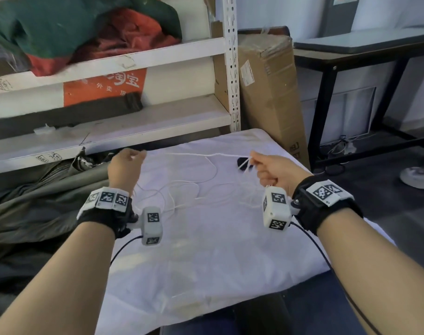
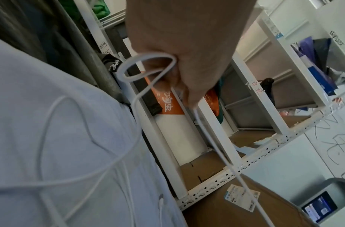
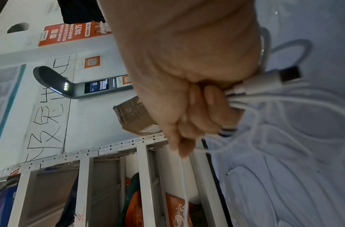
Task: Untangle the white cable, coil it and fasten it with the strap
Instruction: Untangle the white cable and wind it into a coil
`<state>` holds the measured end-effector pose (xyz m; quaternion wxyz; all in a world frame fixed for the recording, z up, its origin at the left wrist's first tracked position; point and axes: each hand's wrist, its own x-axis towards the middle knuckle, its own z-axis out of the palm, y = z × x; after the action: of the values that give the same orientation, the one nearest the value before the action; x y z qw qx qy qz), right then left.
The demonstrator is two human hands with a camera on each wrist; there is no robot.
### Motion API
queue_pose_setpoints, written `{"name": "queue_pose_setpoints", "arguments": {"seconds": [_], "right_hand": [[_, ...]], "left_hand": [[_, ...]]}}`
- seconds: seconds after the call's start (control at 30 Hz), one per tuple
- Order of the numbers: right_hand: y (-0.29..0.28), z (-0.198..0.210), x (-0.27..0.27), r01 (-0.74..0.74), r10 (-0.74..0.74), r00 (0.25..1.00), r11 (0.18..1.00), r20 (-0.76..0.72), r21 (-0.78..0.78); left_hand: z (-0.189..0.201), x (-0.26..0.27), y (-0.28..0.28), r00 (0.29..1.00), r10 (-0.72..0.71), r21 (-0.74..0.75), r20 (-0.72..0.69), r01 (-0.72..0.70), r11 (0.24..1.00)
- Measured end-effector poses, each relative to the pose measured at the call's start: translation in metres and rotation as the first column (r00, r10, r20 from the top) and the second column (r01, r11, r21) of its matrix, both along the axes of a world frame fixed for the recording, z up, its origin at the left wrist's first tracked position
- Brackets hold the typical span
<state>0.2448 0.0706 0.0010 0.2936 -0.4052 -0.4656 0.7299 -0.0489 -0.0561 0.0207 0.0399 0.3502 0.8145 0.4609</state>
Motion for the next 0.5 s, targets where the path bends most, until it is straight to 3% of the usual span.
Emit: {"name": "queue_pose_setpoints", "arguments": {"seconds": [0.1, 0.2, 0.27, 0.33, 0.43, 0.5], "right_hand": [[-0.013, 0.007, 0.000, -0.255, 0.258, 0.961, 0.966, 0.099, -0.035], [-0.023, 0.013, 0.002, -0.426, 0.423, 0.883, 0.904, 0.203, -0.034], [-0.027, 0.015, 0.000, -0.465, 0.460, 0.863, 0.885, 0.211, -0.027], [-0.028, 0.016, -0.004, -0.468, 0.463, 0.864, 0.883, 0.199, -0.027], [-0.029, 0.016, -0.010, -0.469, 0.471, 0.872, 0.882, 0.136, -0.046], [-0.028, 0.015, -0.014, -0.473, 0.476, 0.874, 0.879, 0.092, -0.061]], "left_hand": [[0.003, -0.001, 0.009, 0.992, 0.084, 0.162, -0.092, -0.069, 0.984], [0.002, -0.006, 0.016, 0.991, 0.066, 0.191, -0.116, -0.043, 0.981], [-0.003, -0.008, 0.016, 0.986, 0.048, 0.116, -0.161, -0.030, 0.993], [-0.010, -0.007, 0.016, 0.977, 0.003, -0.067, -0.214, -0.018, 0.998], [-0.020, 0.001, 0.019, 0.945, -0.145, -0.331, -0.293, 0.042, 0.943], [-0.018, 0.020, 0.021, 0.919, -0.212, -0.280, -0.334, 0.118, 0.953]]}}
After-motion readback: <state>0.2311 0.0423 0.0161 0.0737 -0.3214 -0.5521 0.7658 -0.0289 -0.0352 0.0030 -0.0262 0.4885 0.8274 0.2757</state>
